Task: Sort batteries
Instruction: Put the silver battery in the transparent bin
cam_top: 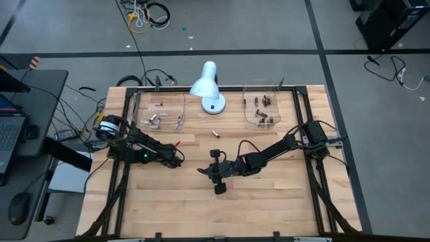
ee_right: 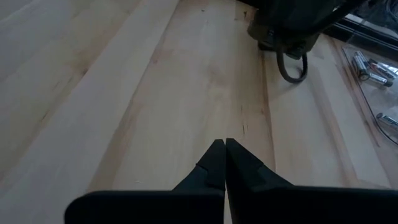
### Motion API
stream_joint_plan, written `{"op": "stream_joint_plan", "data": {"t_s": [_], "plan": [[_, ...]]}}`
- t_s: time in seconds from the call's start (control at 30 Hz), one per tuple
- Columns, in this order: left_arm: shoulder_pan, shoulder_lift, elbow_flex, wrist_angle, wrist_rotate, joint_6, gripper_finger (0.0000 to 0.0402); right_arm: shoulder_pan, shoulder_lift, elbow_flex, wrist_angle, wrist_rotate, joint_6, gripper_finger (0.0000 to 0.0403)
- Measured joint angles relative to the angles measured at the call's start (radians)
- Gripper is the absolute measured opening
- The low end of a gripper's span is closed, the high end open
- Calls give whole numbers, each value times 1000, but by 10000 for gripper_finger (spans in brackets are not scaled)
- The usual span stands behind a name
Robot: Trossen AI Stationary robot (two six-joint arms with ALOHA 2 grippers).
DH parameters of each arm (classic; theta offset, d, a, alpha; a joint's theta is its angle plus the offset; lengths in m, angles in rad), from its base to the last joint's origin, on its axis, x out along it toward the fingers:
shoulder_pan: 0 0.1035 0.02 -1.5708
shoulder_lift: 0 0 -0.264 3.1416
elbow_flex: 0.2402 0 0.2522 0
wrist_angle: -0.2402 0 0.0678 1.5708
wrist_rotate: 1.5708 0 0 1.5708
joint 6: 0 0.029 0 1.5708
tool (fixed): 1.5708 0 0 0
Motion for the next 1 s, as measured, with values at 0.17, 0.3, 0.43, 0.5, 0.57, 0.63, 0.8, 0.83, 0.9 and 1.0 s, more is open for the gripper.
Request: {"op": "stream_joint_plan", "data": {"t_s": [0.17, 0.3, 0.43, 0.5, 0.57, 0.63, 0.8, 0.83, 0.9, 1.0], "plan": [[0, -7, -41, 72, -9, -7, 74, 0, 0, 0, 0, 0, 0, 0], [-5, -8, -60, 101, -1, -19, 74, 2, 0, 0, -2, 0, 9, 0], [-6, -3, -16, 57, -17, -15, 74, 2, 0, 0, -4, 0, 15, 0], [-7, -2, 11, 69, -30, 3, 74, 2, 0, 0, -2, 0, 15, 0], [-8, -2, 38, 92, -58, 5, 74, 2, 0, 0, -1, 0, 15, 0], [-7, -2, 56, 65, -87, 5, 74, 2, 0, 0, 0, 0, 15, 0], [-8, -3, 104, -14, -128, 23, 74, 2, 0, 0, -2, 0, 15, 0], [-8, -3, 114, -34, -126, 25, 74, 2, 0, 0, -4, 0, 15, 0], [-8, -3, 131, -65, -136, 32, 74, 2, 0, 0, -8, 0, 15, 0], [-9, -4, 158, -84, -210, 115, 74, -1, -2, 0, -26, 10, 15, 0]]}}
